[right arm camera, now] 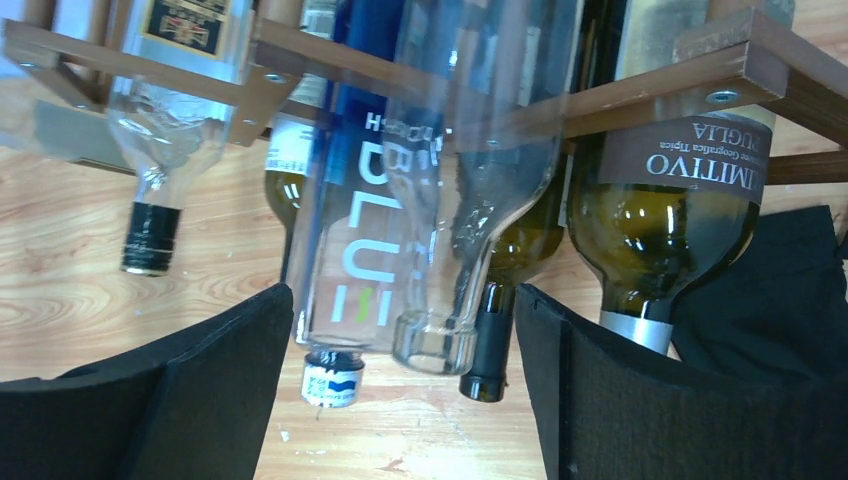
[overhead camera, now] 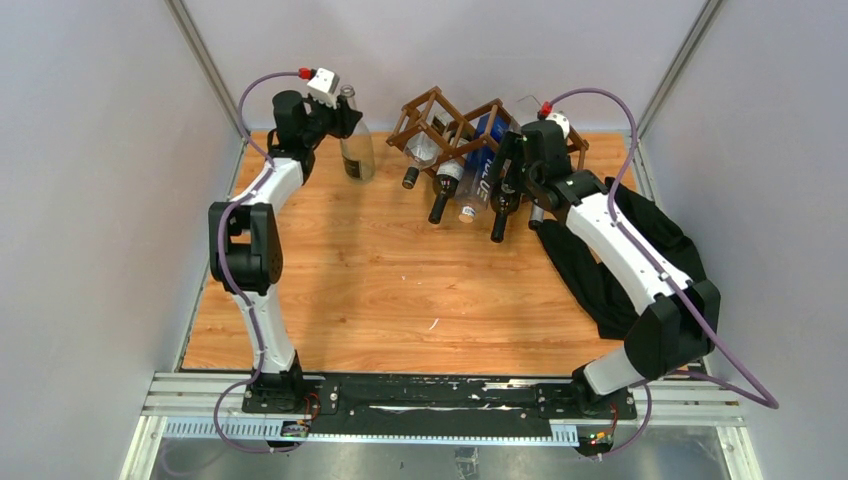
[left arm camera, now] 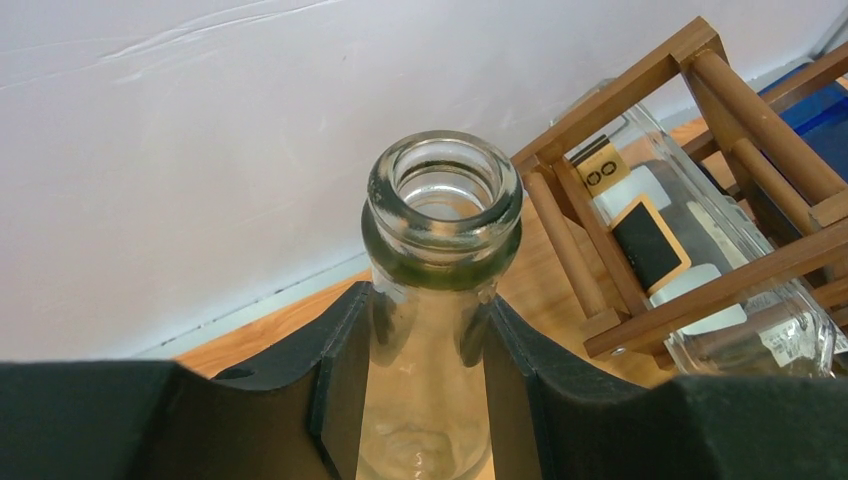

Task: Take the wine bottle off the wine rack

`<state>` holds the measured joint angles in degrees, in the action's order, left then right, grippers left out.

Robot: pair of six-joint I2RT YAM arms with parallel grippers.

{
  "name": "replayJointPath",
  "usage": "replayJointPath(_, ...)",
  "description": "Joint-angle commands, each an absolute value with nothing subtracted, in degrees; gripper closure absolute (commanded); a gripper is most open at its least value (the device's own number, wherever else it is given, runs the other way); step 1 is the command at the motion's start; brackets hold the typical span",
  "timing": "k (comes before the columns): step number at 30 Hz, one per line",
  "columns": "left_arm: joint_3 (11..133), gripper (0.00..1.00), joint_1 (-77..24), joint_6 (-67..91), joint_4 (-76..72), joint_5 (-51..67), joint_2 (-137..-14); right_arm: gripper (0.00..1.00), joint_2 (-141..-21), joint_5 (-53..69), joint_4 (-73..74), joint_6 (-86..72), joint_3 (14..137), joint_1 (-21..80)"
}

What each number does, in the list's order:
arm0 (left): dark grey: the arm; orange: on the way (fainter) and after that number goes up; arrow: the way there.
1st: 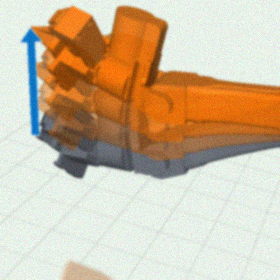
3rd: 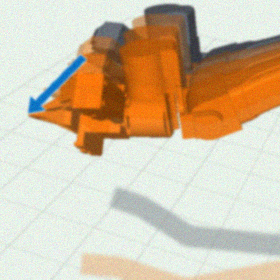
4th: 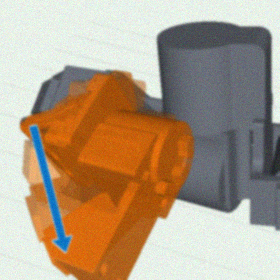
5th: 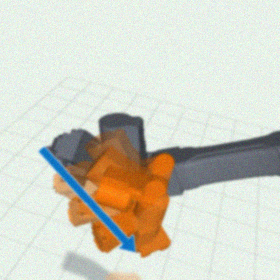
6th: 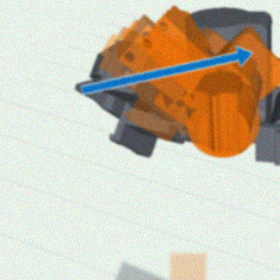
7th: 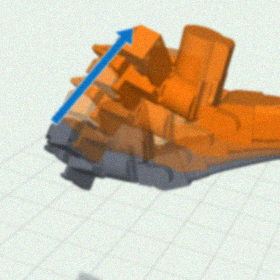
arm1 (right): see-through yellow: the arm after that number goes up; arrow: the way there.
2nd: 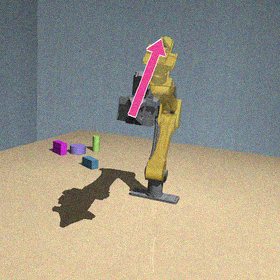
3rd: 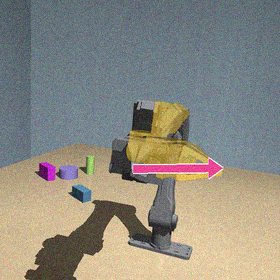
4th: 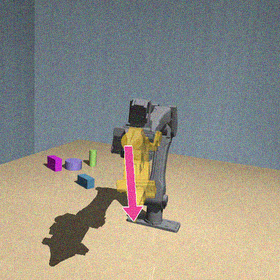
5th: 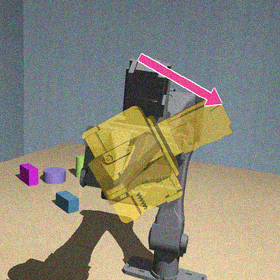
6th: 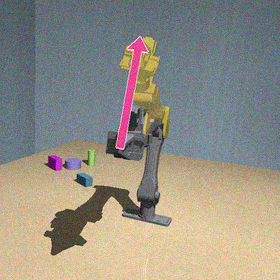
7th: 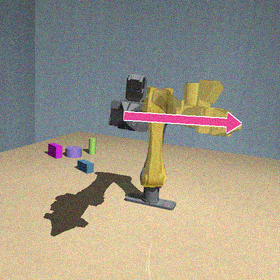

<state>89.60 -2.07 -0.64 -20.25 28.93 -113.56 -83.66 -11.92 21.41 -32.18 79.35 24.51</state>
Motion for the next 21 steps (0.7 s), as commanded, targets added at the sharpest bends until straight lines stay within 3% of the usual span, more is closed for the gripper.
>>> replayJointPath(1, 93.98, 1.0, -2.32, -0.26, -30.48, 29.23, -113.21, 0.15, -86.0, -10.64, 23.13, -32.96, 81.18, 22.4)
replayJointPath(2, 94.1, 0.94, -2.32, 0.4, -30.5, 29.08, -113.3, 0.15, -86.57, -10.46, 23.07, -32.89, 81.35, 21.98)
replayJointPath(5, 93.86, 0.45, -2.35, 1.98, -30.47, 28.96, -113.01, 0.16, -88.32, -9.66, 23.11, -32.92, 82.0, 21.17)
replayJointPath(6, 93.46, 0.35, -2.3, 1.86, -30.49, 29.33, -112.57, 0.16, -88.86, -9.41, 23.12, -32.95, 82.24, 20.98)
replayJointPath(11, 90.56, 0.02, -2.06, 1.36, -28.28, 30.44, -108.52, 0.2, -90.73, -8.31, 22.35, -33.68, 83.23, 20.03)
replayJointPath(16, 90.34, 0.0, -1.12, 0.19, -17.49, 32.13, -103.6, 0.26, -91.95, -6.73, 20.06, -34.85, 82.63, 19.33)
replayJointPath(21, 89.01, 0.0, -0.18, -5.06, -3.23, 35.13, -96.51, 0.4, -92.99, -5.29, 18.59, -35.37, 82.51, 18.69)
